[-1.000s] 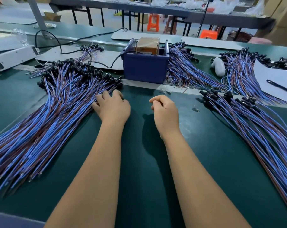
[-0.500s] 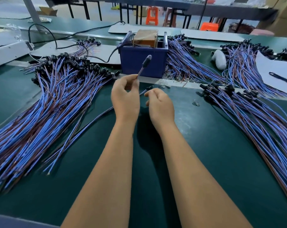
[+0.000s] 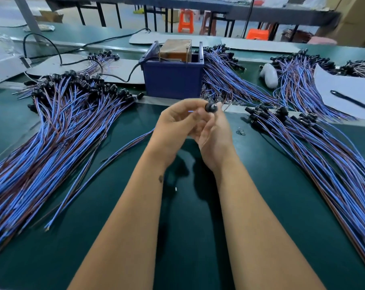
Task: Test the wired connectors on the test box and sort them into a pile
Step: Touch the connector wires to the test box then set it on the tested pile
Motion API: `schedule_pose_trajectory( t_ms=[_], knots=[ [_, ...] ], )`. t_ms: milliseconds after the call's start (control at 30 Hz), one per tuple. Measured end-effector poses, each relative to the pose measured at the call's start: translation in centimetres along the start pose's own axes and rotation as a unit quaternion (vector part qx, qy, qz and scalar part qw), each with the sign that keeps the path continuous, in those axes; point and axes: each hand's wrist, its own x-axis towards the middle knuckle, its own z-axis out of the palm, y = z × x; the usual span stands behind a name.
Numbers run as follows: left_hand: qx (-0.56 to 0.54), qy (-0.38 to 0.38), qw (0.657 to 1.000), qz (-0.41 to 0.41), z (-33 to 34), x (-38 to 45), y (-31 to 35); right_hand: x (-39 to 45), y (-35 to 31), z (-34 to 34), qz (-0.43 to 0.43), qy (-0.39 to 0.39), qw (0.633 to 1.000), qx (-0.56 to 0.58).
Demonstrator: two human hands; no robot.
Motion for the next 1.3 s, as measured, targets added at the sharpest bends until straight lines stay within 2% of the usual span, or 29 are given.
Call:
schedule_pose_trajectory(
  t_ms=[67, 133, 233, 333, 400, 500, 600, 667, 767, 900, 967, 1067, 1133, 1300],
  knots=[
    [-0.024, -0.083, 0.994, -0.064, -0.8, -0.4, 0.3, 0.0, -0.4, -0.1, 0.035, 0.016, 0.998, 0.045],
    [0.009, -0.156, 0.981, -0.119, -1.6, -0.7, 0.4, -0.1, -0.6, -0.2, 0.066, 0.036, 0.994, 0.078],
    [0.079, -0.250, 0.949, -0.174, -2.4, -0.9, 0.3, -0.5, -0.6, -0.4, 0.043, 0.054, 0.996, 0.061],
    [0.067, -0.298, 0.931, -0.199, -2.4, -1.1, 0.5, -0.7, -0.5, -0.4, 0.011, 0.049, 0.998, 0.034],
    [0.063, -0.300, 0.931, -0.200, -2.6, -1.0, 0.7, -0.7, -0.6, -0.4, 0.014, 0.042, 0.999, 0.027],
    [0.095, -0.235, 0.947, -0.196, -2.8, -0.9, 0.8, -0.7, -0.6, -0.3, 0.006, 0.032, 0.999, 0.023],
    [0.111, -0.052, 0.976, -0.177, -2.4, -0.2, 0.3, -0.6, -0.3, -0.2, -0.026, 0.019, 0.999, 0.035],
    [0.107, 0.065, 0.982, -0.143, -2.0, 0.3, -0.1, -0.4, -0.1, -0.2, -0.051, 0.013, 0.998, 0.046],
    [0.085, 0.173, 0.977, -0.095, -2.0, 0.7, -0.4, -0.5, 0.0, 0.0, -0.064, -0.001, 0.995, 0.081],
    [0.057, 0.174, 0.980, -0.073, -2.0, 0.7, -0.5, -0.8, 0.0, 0.4, -0.045, -0.020, 0.988, 0.145],
    [0.026, 0.166, 0.985, -0.050, -1.9, 0.8, -0.6, -0.8, 0.2, 0.7, -0.044, -0.015, 0.990, 0.130],
    [-0.009, 0.162, 0.987, -0.015, -1.6, 0.9, -0.7, -0.8, 0.7, 1.0, -0.069, 0.029, 0.997, -0.029],
    [0.005, 0.163, 0.987, 0.002, -1.6, 1.0, -0.7, -0.7, 1.1, 1.1, -0.082, 0.050, 0.986, -0.139],
    [0.096, 0.145, 0.984, -0.048, -1.8, 1.0, -1.3, -0.6, 1.7, 1.2, -0.090, 0.044, 0.973, -0.209]
  ],
)
